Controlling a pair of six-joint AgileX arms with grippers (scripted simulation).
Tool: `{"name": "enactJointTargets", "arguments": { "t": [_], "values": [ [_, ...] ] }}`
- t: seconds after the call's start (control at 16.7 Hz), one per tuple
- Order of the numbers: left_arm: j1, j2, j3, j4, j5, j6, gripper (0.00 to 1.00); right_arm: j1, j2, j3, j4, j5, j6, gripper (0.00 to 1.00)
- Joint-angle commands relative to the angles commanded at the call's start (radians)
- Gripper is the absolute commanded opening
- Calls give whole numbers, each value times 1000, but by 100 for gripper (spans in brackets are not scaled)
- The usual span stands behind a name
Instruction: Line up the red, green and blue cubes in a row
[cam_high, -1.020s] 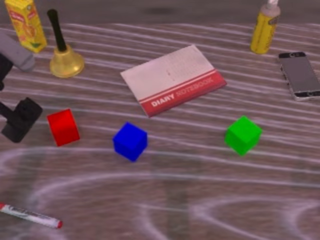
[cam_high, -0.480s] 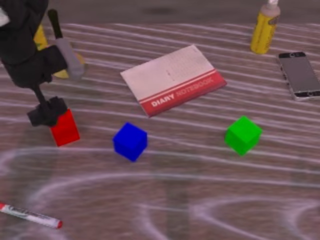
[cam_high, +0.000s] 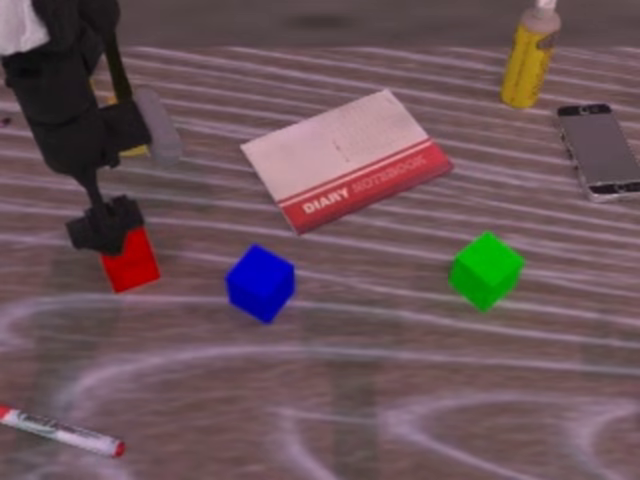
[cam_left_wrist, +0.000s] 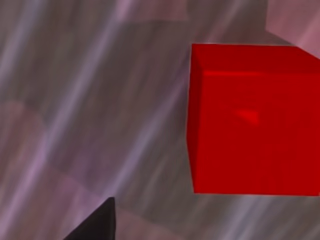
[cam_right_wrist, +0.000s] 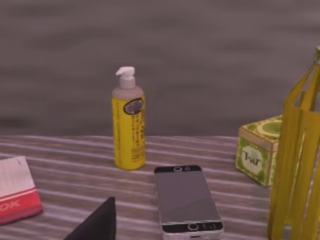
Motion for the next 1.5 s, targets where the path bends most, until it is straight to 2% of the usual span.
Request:
{"name": "enactJointTargets", "arguments": {
  "t": [0.24,0.6,0.9,1.5],
  "values": [
    [2,14,-31,42,0,1,100,0,0,0,0,0,0,100],
    [2,108,-160,274,1,2,100,0,0,0,0,0,0,100],
    [2,125,-179,303,1,3,100,0,0,0,0,0,0,100],
    [2,125,-179,303,1,3,25,0,0,0,0,0,0,100]
  ]
}}
